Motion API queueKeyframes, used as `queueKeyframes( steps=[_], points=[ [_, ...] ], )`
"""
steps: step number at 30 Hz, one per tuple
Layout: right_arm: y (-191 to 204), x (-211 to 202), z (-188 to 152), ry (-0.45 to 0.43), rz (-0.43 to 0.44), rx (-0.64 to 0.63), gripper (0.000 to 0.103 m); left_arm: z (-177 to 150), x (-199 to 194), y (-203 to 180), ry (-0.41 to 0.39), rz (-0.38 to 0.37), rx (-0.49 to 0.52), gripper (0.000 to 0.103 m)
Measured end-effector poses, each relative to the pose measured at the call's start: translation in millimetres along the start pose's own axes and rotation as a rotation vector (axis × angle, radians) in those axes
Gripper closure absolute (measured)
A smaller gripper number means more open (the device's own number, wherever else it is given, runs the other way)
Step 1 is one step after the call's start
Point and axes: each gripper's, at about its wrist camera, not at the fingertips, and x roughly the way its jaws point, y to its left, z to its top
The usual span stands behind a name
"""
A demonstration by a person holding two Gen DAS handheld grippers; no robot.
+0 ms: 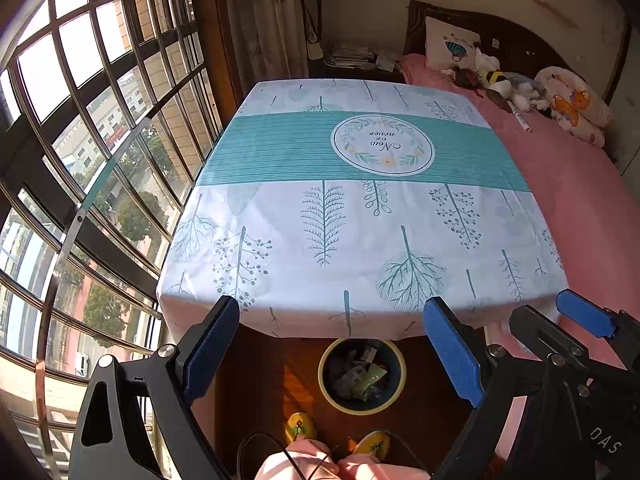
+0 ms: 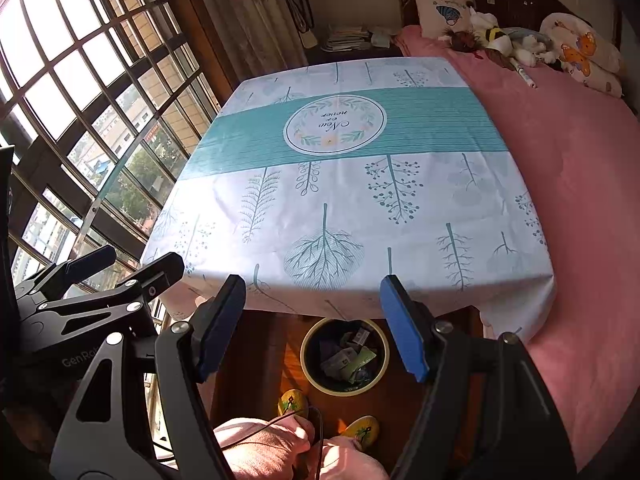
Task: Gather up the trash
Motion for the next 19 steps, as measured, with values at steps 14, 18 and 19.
queueKeyframes(
  steps=[14, 18, 19],
  points=[
    [1.2, 1.1, -1.1, 0.006, 0.000, 0.015, 0.036, -7.9, -1.2, 1.6, 0.018, -0.028, -0.007, 0.009],
    [1.5, 0.5, -2.1, 0.005, 0.000, 0.017, 0.036, -9.0, -2.1, 2.5, 0.026, -0.027, -0.008, 0.009],
    [1.9, 0.0, -2.6, 0.005, 0.002, 0.018, 0.036, -8.9, -2.5, 2.9, 0.030, -0.029, -0.010, 0.009]
  ],
)
